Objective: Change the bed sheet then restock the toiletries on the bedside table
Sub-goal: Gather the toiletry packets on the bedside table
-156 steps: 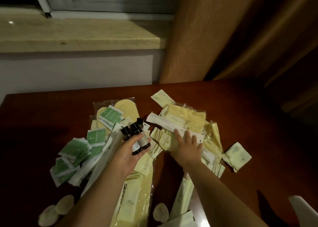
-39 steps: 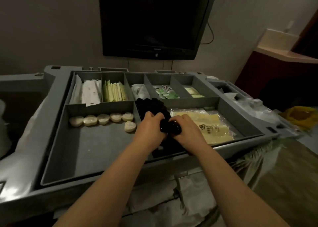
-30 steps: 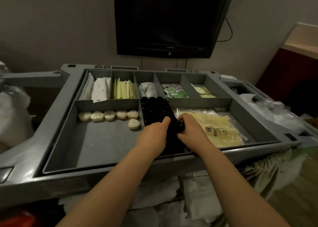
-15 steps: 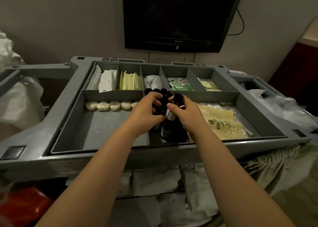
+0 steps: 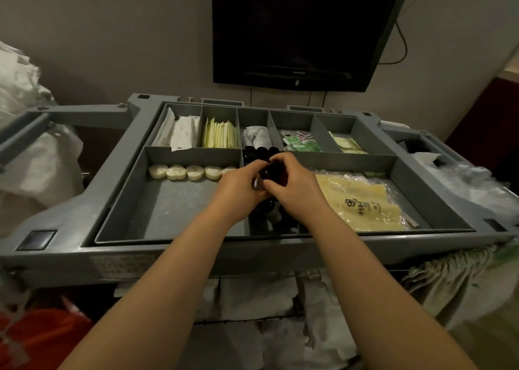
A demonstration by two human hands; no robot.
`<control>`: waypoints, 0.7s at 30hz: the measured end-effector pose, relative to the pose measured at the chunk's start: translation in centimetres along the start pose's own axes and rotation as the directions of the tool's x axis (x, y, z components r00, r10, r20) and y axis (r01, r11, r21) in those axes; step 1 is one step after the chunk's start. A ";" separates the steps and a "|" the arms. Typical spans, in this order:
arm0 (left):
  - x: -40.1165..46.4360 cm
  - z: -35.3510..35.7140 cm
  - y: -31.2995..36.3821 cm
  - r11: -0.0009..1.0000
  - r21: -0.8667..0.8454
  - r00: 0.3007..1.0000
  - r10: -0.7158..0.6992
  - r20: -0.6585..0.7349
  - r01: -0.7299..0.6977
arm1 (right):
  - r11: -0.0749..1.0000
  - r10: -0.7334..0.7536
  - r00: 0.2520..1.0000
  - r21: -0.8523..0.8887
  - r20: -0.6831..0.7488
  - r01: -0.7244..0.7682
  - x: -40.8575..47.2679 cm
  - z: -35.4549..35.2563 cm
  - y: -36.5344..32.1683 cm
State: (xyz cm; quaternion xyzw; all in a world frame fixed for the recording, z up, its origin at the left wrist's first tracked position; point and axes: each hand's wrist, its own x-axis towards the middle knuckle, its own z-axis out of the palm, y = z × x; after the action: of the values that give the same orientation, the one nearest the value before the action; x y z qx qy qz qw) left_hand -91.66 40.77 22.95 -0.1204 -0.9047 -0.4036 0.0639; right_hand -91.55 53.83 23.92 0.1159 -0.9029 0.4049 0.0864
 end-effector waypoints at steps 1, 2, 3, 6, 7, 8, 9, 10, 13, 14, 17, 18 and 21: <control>0.1 0.1 0.0 1.000 -0.005 1.000 -0.005 -0.016 0.005 | 1.000 0.013 1.000 0.016 0.007 -0.013 -0.2 -0.3 0.2; 0.3 0.2 -0.1 1.000 -0.015 0.999 -0.010 -0.035 0.009 | 0.999 0.030 0.999 0.031 0.009 -0.031 -0.3 -0.6 0.6; 0.5 0.2 -0.3 1.000 -0.027 0.999 -0.015 -0.052 0.014 | 0.999 0.046 0.999 0.022 0.006 -0.047 -0.5 -0.8 1.0; 1.0 0.6 -0.4 0.997 -0.064 0.997 -0.049 -0.056 0.046 | 0.979 0.074 0.997 -0.192 0.036 -0.066 -0.7 -0.7 2.1; 1.0 0.8 -0.2 0.995 -0.082 0.997 -0.062 -0.045 0.058 | 0.953 0.080 0.995 -0.298 0.057 -0.060 -0.7 -0.3 2.3; 1.2 1.0 -0.1 0.993 -0.099 0.997 -0.068 -0.034 0.064 | 0.915 0.083 0.994 -0.401 0.066 -0.050 -0.7 0.1 2.3; 1.3 1.2 0.1 0.992 -0.109 0.998 -0.065 -0.024 0.062 | 0.874 0.082 0.994 -0.485 0.065 -0.041 -0.7 0.5 2.4; 1.3 1.4 0.2 0.992 -0.114 0.998 -0.059 -0.015 0.057 | 0.838 0.079 0.995 -0.544 0.056 -0.036 -0.7 0.7 2.4; 1.3 1.3 0.2 0.985 -0.167 0.998 -0.050 -0.029 0.044 | 0.798 0.060 0.998 -0.600 -0.010 -0.054 -0.8 0.6 2.6; 1.2 1.1 0.1 0.982 -0.186 0.997 -0.053 -0.050 0.043 | 0.799 0.065 0.998 -0.598 -0.024 -0.066 -0.8 0.5 2.7; 0.6 0.6 -0.7 0.988 -0.149 0.996 -0.046 -0.082 0.034 | 0.793 0.104 0.995 -0.603 0.006 -0.080 -1.0 0.3 3.0; 0.4 0.6 -0.9 0.992 -0.124 0.997 -0.038 -0.066 0.029 | 0.795 0.131 0.991 -0.601 0.033 -0.085 -1.1 0.3 3.2; -0.2 1.5 -1.4 0.998 -0.056 1.000 -0.001 0.021 0.002 | 0.805 0.219 0.969 -0.583 0.118 -0.111 -1.0 0.2 3.7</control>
State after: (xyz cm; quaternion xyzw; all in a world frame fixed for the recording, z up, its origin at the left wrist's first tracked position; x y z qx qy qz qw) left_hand -91.84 41.00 20.91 -0.1257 -0.8938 -0.4274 0.0509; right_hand -91.63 56.17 20.89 0.0415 -0.9932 0.1090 -0.0003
